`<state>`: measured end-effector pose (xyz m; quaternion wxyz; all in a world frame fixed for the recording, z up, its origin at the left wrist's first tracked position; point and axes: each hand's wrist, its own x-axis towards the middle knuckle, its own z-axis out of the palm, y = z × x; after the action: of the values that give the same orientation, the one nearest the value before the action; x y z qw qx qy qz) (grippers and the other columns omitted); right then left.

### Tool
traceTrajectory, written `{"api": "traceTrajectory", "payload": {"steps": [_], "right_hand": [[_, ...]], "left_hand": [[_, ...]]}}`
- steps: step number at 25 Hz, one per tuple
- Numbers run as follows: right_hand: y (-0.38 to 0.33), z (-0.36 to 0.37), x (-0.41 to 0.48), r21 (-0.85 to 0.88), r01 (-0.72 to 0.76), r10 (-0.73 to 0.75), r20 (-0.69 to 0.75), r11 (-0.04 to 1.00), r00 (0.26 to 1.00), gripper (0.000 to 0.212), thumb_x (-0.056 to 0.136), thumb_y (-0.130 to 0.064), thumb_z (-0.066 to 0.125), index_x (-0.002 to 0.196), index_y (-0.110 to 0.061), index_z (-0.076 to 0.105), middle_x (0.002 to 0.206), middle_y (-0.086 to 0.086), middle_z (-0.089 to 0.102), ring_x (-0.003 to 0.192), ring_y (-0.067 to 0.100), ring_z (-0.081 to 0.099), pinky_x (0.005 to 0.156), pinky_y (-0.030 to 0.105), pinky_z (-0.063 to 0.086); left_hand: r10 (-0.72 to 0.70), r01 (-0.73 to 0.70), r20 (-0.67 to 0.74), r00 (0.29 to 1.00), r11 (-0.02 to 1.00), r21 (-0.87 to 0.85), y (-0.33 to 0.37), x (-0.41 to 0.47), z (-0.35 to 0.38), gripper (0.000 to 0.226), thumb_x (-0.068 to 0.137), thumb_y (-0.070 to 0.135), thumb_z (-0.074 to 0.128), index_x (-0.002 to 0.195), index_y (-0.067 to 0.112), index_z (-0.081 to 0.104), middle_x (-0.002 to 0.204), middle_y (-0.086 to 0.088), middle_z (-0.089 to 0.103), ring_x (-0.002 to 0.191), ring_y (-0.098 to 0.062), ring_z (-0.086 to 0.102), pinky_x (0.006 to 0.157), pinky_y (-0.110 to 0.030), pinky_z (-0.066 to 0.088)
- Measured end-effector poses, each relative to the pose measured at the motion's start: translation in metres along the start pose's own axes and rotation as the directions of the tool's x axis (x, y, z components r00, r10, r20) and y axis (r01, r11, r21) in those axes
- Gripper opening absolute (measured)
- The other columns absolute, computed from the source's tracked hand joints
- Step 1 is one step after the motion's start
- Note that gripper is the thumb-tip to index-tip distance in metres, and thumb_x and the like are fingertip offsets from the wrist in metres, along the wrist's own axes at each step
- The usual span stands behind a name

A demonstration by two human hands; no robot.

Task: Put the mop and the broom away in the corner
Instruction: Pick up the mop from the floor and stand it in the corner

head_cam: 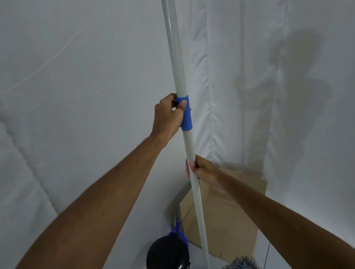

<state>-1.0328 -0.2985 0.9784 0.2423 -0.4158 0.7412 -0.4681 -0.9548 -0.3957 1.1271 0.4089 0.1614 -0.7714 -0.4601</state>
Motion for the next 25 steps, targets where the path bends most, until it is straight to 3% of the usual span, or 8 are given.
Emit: {"api": "traceTrajectory", "payload": {"steps": [8,12,16,25], "right_hand": [[0.098,-0.119,0.123,0.026,-0.012,0.011,0.055,1.000,0.998,0.026,0.106,-0.018,0.034,0.090,-0.017,0.054,0.088,0.004,0.060,0.083,0.015,0.056,0.083,0.035,0.046],[0.153,-0.166,0.193,-0.031,0.013,-0.008,0.174,0.999,0.985,0.028,0.106,-0.014,0.033,0.087,-0.020,0.053,0.092,0.003,0.060,0.094,0.021,0.055,0.086,0.040,0.045],[0.191,-0.183,0.263,-0.105,0.013,0.015,0.259,0.994,0.966,0.020,0.104,-0.012,0.035,0.099,-0.016,0.054,0.111,0.013,0.061,0.099,0.023,0.055,0.081,0.039,0.049],[0.263,-0.195,0.440,-0.195,0.008,0.057,0.324,0.981,0.944,0.018,0.100,-0.007,0.041,0.094,-0.016,0.056,0.099,0.006,0.059,0.094,0.023,0.057,0.092,0.046,0.050]], "left_hand": [[-0.007,0.007,-0.005,1.000,1.000,0.023,-0.058,0.114,0.146,0.018,0.096,0.015,0.055,0.107,0.004,0.064,0.101,-0.018,0.073,0.095,-0.031,0.071,0.085,-0.054,0.059],[-0.041,0.045,-0.075,0.996,0.997,0.057,-0.102,0.162,0.209,0.016,0.095,0.016,0.056,0.105,0.007,0.065,0.099,-0.012,0.073,0.093,-0.028,0.073,0.084,-0.054,0.060],[-0.101,0.114,-0.154,0.983,0.990,0.081,-0.156,0.201,0.240,0.017,0.093,0.014,0.055,0.105,0.007,0.065,0.100,-0.014,0.072,0.095,-0.029,0.072,0.083,-0.055,0.059],[-0.136,0.167,-0.226,0.965,0.978,0.127,-0.301,0.325,0.282,0.022,0.093,0.017,0.058,0.110,0.007,0.065,0.101,-0.015,0.072,0.091,-0.032,0.071,0.083,-0.055,0.059]]}}
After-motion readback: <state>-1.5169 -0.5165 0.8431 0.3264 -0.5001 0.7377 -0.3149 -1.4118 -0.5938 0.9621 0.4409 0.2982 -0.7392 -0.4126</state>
